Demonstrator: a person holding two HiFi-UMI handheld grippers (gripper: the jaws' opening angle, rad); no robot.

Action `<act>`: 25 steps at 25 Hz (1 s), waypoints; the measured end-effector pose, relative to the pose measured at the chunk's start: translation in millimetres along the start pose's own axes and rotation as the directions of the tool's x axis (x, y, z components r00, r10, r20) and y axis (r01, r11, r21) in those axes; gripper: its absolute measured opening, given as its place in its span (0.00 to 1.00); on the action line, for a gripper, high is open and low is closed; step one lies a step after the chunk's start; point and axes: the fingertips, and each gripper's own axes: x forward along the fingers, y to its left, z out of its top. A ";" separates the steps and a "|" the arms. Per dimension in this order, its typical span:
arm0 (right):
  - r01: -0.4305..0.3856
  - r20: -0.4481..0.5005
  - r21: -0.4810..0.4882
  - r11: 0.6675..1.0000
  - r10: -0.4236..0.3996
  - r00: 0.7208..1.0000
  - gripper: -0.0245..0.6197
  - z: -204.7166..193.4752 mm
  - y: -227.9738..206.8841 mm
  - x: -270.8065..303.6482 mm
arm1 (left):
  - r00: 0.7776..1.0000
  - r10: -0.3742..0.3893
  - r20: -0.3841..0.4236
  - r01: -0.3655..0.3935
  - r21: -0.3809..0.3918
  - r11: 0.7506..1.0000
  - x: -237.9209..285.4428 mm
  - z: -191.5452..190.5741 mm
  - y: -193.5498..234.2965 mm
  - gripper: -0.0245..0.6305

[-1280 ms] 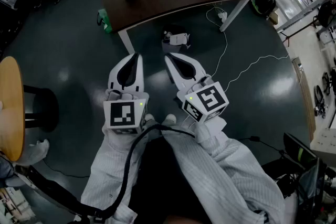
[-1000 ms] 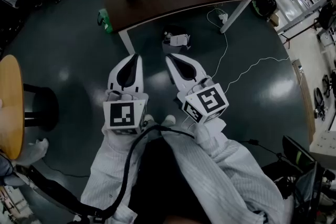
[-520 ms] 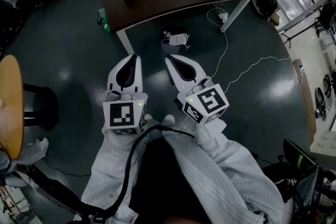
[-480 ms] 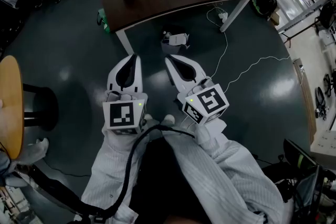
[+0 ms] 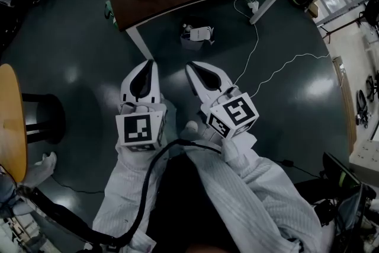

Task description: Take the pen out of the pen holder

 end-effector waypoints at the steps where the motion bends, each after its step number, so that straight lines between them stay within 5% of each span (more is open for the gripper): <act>1: 0.002 -0.011 0.005 1.000 -0.002 1.000 0.04 -4.1 -9.2 8.3 | 1.000 0.000 -0.003 0.000 0.001 1.000 12.1 -5.0 3.6 0.04; 5: 0.006 -0.032 0.015 1.000 -0.005 0.999 0.04 -11.9 -45.4 55.4 | 1.000 -0.004 -0.013 0.004 0.005 1.000 67.5 -16.9 31.6 0.04; 16: 0.033 0.000 0.012 0.999 -0.033 0.999 0.04 31.5 -89.7 257.2 | 1.000 0.004 0.024 -0.004 0.031 1.000 184.8 22.9 198.6 0.04; 25: 0.055 -0.115 0.032 0.998 -0.051 0.992 0.04 9.4 -122.1 388.5 | 0.995 0.075 -0.059 -0.078 -0.044 0.996 257.3 1.7 324.9 0.04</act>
